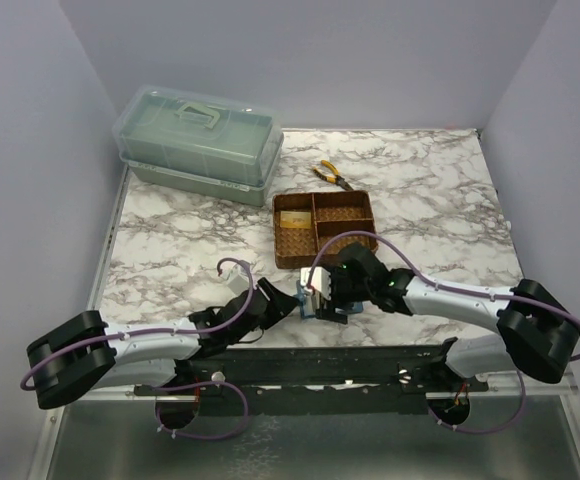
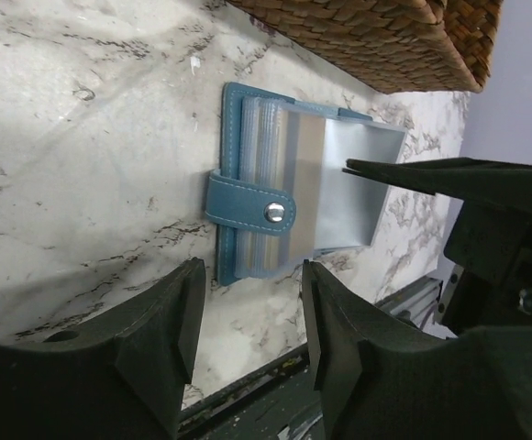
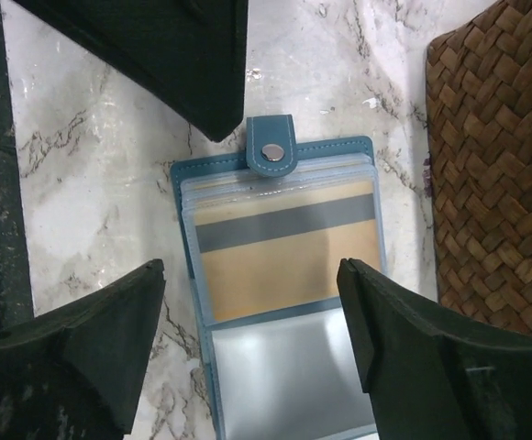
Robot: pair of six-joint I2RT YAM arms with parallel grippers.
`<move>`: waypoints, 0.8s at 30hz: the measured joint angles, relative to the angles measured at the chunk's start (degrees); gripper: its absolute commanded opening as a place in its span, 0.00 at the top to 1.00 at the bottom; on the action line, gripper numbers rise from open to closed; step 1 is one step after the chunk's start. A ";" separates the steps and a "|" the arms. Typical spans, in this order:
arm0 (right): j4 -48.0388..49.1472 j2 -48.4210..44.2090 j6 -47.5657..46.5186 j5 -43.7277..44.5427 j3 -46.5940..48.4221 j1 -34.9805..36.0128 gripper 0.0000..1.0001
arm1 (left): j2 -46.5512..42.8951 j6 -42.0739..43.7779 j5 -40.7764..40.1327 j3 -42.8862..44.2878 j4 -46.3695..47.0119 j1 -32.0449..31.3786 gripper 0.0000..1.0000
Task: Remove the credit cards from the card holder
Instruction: Remove the credit card from the card holder.
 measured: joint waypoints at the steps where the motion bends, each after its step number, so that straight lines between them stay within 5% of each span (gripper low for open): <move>1: 0.26 0.28 0.33 0.13 0.04 0.00 0.14 | 0.00 0.15 0.31 -0.55 1.42 0.00 0.48; 14: -2.51 1.11 8.00 -10.16 2.67 -9.86 0.25 | 2.93 3.67 2.97 -0.59 12.98 0.37 0.44; 24: -5.57 -0.98 9.73 -12.68 2.05 -14.10 0.36 | 7.98 5.92 2.36 5.70 2.03 0.74 0.37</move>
